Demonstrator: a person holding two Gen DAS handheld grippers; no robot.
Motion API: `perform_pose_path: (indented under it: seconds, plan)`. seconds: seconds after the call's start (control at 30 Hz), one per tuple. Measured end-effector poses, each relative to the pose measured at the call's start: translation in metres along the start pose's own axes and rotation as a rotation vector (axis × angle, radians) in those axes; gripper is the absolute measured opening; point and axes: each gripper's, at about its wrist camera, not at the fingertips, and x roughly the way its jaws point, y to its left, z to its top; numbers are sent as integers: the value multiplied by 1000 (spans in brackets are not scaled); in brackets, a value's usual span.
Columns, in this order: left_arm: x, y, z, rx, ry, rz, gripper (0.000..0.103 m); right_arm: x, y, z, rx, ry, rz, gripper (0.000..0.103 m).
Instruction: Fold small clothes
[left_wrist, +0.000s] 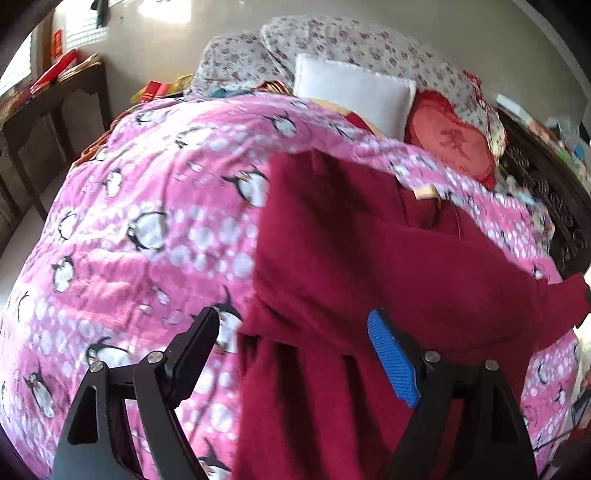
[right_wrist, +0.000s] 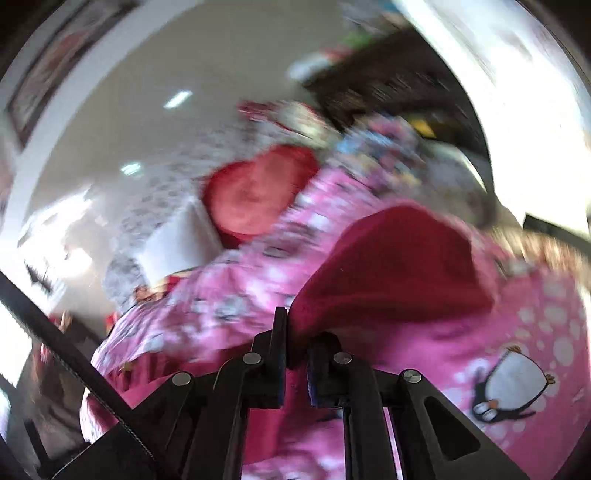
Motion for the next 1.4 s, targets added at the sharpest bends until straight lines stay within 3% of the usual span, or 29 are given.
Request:
perform_pose_path:
  seconds: [0.17,0.27,0.4,0.5,0.57,0.6,0.63,0.7,0.93,1.03,1.13,1.23,1.27,1.33,1.37,1.4]
  plan:
    - [-18,30,11,-66,-37,-13,82,-18,115,-6,-225,1,159,9]
    - [-26,47,14,-105,-55,-17,82,-10,180,-25,-329,48,251,9]
    - [-24,67,12,-149,-53,-6,82,27,275,-85,-488,167,367,9]
    - [-15,76,7,-166,-27,-12,82,67,318,-141,-562,308,414,9]
    - [-10,79,4,-169,-19,-9,82,101,334,-186,-613,465,418,20]
    - [-8,79,3,-167,-16,-10,82,114,336,-204,-638,547,410,32]
    - [-6,79,2,-160,-11,-16,82,122,334,-217,-640,604,414,52]
    - [-3,78,1,-151,-10,-24,82,122,326,-224,-624,637,439,54]
    - [7,62,-2,-104,-11,-61,82,85,288,-182,-572,514,429,61]
    - [13,58,-7,-72,-10,-57,88,71,264,-169,-556,469,404,70]
    - [27,54,-12,-18,26,-38,90,64,236,-155,-519,451,363,72]
    - [33,57,-12,-40,13,-67,89,62,212,-146,-466,454,352,72]
    - [33,55,-11,-34,-7,-85,85,64,206,-145,-450,458,345,72]
    - [35,49,-10,-1,-17,-79,56,64,197,-144,-428,463,346,72]
    - [40,45,-10,25,1,-76,34,63,194,-143,-423,465,349,72]
    - [47,41,-10,43,29,-89,27,63,194,-144,-422,463,351,72]
